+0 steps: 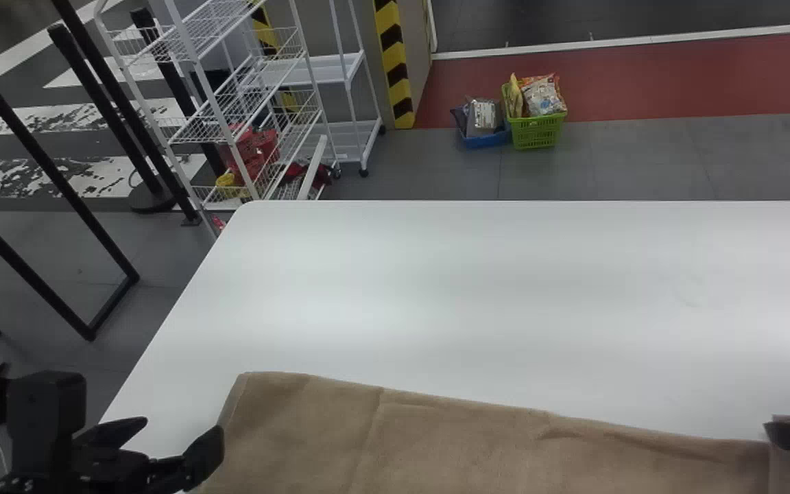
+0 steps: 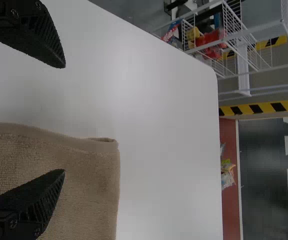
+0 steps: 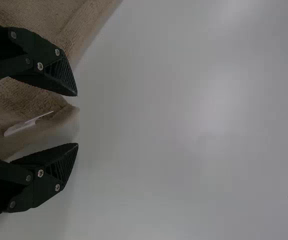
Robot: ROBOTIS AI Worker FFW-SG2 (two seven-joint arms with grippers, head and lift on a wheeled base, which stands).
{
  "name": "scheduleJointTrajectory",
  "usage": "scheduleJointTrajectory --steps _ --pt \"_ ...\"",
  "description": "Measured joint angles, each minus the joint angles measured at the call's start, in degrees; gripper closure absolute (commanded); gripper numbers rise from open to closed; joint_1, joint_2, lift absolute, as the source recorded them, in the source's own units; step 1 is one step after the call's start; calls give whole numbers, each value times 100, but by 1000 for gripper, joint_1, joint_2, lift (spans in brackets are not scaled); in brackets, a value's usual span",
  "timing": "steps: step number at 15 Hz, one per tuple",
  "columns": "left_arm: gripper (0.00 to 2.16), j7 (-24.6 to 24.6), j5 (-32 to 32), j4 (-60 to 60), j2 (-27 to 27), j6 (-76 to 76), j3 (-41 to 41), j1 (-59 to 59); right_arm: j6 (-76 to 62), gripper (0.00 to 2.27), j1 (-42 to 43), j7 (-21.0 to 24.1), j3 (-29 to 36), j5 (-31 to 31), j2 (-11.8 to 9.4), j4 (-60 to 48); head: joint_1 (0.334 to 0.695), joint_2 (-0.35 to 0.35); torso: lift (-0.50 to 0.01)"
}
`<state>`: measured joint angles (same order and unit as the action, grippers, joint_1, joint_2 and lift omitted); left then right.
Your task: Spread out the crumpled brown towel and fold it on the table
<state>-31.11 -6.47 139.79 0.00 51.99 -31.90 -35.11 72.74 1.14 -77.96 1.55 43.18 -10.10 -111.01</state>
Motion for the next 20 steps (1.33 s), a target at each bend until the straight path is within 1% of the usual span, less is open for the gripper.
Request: scheduleJointTrajectory --steps 1,3,4,5,9,15,19,20 --pt "70 0 -2 3 0 0 1 -4 5 691 -50 0 -15 10 0 -61 695 269 -127" --pt "70 0 -4 4 0 0 16 -5 30 1126 -84 0 -15 26 -1 -131 695 270 -127" --pt "70 0 -4 5 0 0 25 -5 44 1241 -87 0 1 28 -1 -158 695 268 -127" --pt "70 0 -4 5 0 0 34 -5 42 1298 -94 0 30 16 -1 -180 695 265 -127" --pt "70 0 -19 11 0 0 62 -7 -411 1298 -263 0 304 -266 -1 -356 695 255 -127" --pt "70 53 -186 67 0 9 238 -37 -1096 1278 -858 0 1065 -1154 -86 -893 695 228 -127" --pt "70 66 -329 74 0 33 380 -50 -1792 1278 -1409 0 1388 -1427 -100 -1235 695 214 -127" --pt "70 73 -362 73 0 37 423 -60 -1959 1224 -1533 0 1480 -1493 -107 -1305 695 210 -127"
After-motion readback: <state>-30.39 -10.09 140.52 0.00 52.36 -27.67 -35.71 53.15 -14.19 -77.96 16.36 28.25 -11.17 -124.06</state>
